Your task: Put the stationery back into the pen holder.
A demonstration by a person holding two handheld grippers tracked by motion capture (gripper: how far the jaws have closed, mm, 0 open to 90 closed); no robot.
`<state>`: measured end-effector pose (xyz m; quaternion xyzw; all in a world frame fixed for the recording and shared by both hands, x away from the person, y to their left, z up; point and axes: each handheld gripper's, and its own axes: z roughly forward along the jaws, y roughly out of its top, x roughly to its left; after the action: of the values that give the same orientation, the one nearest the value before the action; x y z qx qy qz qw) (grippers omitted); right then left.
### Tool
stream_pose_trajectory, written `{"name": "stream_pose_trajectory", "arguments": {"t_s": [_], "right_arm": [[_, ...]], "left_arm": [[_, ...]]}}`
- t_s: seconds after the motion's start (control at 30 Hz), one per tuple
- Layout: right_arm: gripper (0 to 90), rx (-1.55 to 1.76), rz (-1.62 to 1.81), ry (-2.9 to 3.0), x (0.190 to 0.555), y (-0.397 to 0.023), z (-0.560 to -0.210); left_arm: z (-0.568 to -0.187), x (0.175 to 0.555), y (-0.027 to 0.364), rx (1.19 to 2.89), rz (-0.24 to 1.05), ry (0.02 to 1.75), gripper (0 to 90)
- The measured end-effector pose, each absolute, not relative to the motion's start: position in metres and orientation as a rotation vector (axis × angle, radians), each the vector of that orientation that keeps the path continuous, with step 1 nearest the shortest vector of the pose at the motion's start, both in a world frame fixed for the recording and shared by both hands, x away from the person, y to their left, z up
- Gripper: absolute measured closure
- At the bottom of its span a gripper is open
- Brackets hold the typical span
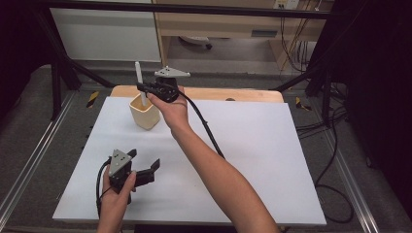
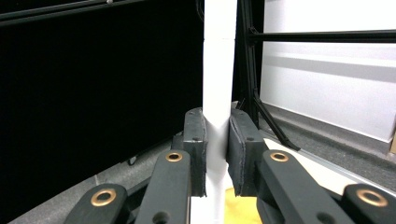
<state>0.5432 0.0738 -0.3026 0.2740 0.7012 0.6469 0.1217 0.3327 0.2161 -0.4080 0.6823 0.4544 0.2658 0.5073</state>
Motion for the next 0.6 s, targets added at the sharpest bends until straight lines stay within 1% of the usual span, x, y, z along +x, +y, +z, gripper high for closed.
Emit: {"name": "stream_pose_trajectory", "arguments": {"t_s": [0.23, 0.6], "right_arm": [[78.6, 0.806, 1.864, 2.036, 0.551, 0.080, -0.309], [78.6, 0.836, 1.827, 2.037, 0.562, 0.092, -0.330]], "left_arm": [[-0.408, 0.333, 0.216, 1.643, 0.641, 1.097, 7.4], [-0.408, 0.333, 0.218, 1.638, 0.639, 1.102, 7.4]]}}
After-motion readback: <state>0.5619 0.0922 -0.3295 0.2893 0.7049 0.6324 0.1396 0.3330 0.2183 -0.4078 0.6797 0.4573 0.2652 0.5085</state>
